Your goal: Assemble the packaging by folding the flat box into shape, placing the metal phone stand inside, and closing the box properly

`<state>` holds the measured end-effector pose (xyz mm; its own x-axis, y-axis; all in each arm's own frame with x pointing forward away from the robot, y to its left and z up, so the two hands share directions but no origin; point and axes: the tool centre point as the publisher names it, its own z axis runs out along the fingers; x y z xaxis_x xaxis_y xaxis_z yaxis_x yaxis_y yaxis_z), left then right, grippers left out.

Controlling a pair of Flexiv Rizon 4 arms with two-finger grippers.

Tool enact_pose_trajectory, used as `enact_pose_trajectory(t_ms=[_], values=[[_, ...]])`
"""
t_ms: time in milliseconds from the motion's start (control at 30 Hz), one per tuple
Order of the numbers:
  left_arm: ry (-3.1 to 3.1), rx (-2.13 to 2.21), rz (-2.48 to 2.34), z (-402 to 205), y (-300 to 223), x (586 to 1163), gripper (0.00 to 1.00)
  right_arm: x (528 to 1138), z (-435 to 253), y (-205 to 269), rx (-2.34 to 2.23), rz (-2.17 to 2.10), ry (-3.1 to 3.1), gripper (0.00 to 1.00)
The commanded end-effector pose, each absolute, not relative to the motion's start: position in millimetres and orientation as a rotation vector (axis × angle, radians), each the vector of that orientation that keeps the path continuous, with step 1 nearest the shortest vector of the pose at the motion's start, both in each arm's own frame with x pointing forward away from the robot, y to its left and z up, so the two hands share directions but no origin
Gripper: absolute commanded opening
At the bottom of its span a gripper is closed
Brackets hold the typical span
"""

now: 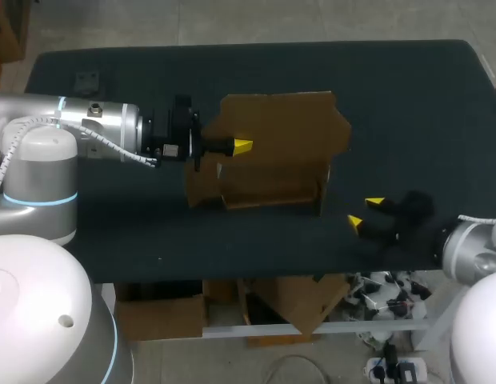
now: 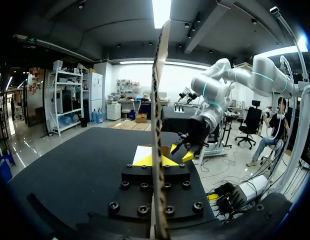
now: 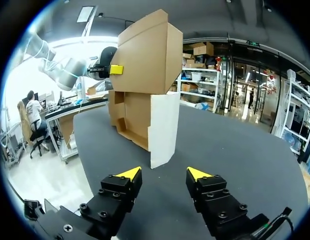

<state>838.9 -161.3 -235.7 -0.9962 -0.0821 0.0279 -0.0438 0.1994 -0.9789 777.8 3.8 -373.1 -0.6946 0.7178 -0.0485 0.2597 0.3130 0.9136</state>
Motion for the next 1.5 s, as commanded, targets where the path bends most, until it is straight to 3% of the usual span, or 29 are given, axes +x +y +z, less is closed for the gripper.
enact_pose_trajectory(t_ms=[33,533,1500], values=[[2.411,-0.125,-1.965,-241,-162,840,0.00,780,-369,-2,0.755,1.477,2.276,0.54],[2.411,-0.125,-1.965,-241,-162,840,0.00,801,-358,4,0.538,1.489,2.410,0.47],[2.411,-0.125,-1.965,-241,-162,840,0.00,837,-360,30,0.279,1.461,2.530,0.45]])
